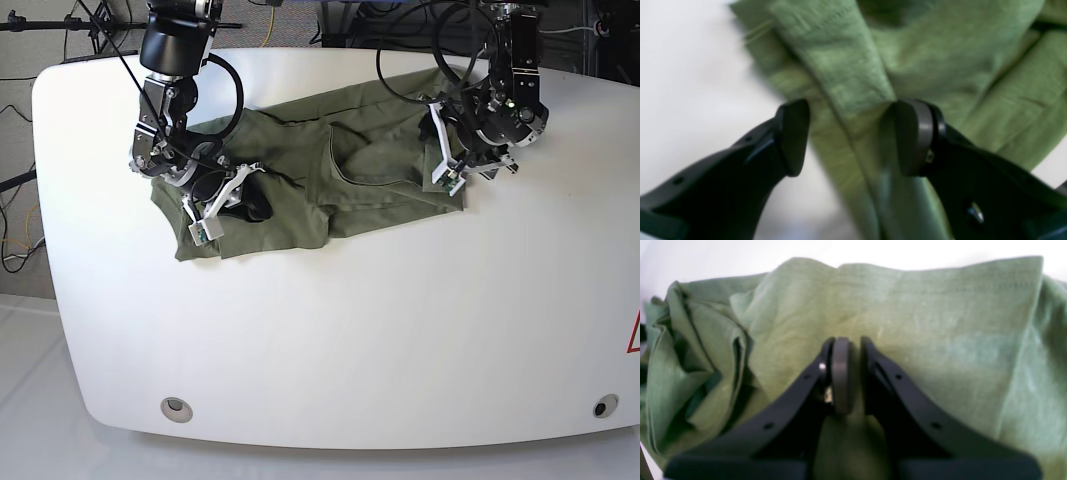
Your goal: Fold the T-shirt properly
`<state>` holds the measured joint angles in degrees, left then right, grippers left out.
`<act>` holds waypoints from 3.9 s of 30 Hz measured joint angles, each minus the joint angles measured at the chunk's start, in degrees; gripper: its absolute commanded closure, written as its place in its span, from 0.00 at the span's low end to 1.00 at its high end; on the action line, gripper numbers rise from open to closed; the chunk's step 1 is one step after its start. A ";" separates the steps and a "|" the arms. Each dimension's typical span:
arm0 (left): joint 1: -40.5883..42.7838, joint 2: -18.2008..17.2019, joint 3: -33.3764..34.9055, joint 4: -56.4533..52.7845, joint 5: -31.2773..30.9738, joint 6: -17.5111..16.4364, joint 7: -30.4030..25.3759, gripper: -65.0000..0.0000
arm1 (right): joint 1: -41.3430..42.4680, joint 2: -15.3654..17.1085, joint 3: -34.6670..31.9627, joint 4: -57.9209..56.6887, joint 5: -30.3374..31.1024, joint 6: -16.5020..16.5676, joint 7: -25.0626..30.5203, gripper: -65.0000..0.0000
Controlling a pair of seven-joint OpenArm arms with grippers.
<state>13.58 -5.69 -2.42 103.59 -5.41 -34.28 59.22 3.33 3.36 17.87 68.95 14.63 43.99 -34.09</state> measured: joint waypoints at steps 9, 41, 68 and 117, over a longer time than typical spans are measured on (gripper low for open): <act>-1.05 -0.22 0.55 -5.07 -1.14 -0.02 -8.11 0.44 | -0.04 0.00 -0.04 0.00 0.00 -0.04 0.00 0.89; -1.18 -0.04 0.33 -6.01 -2.51 -4.83 -10.25 1.00 | -0.07 -0.02 -0.11 0.00 0.00 -0.02 0.00 0.89; -2.62 -0.22 0.61 -0.35 0.26 -0.66 0.04 0.99 | 0.28 0.09 -8.98 0.07 -0.37 -1.90 1.51 0.89; -4.46 1.62 -1.18 3.54 0.26 -0.37 0.57 0.41 | 0.31 0.15 -8.98 0.07 -0.35 -1.75 1.51 0.89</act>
<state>9.13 -4.08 -3.60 107.13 -5.15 -34.65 59.79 3.64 3.51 8.88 69.01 14.28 42.24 -32.58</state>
